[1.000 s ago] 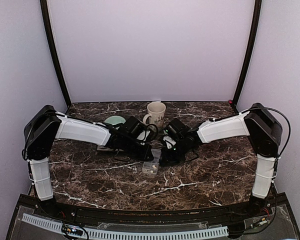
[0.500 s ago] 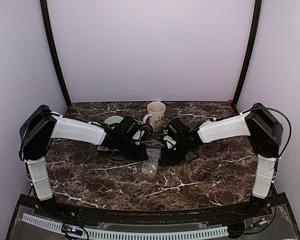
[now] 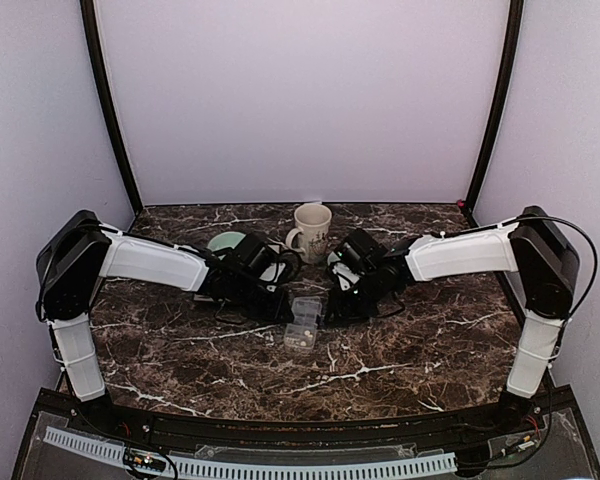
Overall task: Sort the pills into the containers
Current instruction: Close the lid of the pill container.
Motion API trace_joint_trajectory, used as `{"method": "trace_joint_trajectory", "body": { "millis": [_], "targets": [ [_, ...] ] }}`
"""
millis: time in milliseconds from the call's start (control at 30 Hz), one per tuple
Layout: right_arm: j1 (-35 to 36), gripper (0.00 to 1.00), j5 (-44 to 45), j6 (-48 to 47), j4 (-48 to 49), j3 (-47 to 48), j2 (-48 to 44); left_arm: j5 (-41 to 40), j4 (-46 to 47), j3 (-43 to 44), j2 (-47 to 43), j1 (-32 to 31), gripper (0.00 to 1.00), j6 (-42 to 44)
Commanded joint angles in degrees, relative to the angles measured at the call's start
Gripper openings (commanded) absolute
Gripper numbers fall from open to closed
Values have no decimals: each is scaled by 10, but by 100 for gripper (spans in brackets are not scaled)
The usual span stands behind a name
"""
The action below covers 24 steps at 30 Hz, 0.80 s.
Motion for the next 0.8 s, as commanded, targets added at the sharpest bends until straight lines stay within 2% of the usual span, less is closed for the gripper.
{"method": "trace_joint_trajectory", "body": {
  "millis": [0,300,767],
  "targets": [
    [-4,28,1,9,-12,26,-15,16,3,-3,-6,3,13,-1],
    [-4,39,-19,16,-19,51,4,18,5,-1,-9,3,13,1],
    [5,40,-18,17,-53,89,34,23,2,10,-5,3,13,1]
  ]
}}
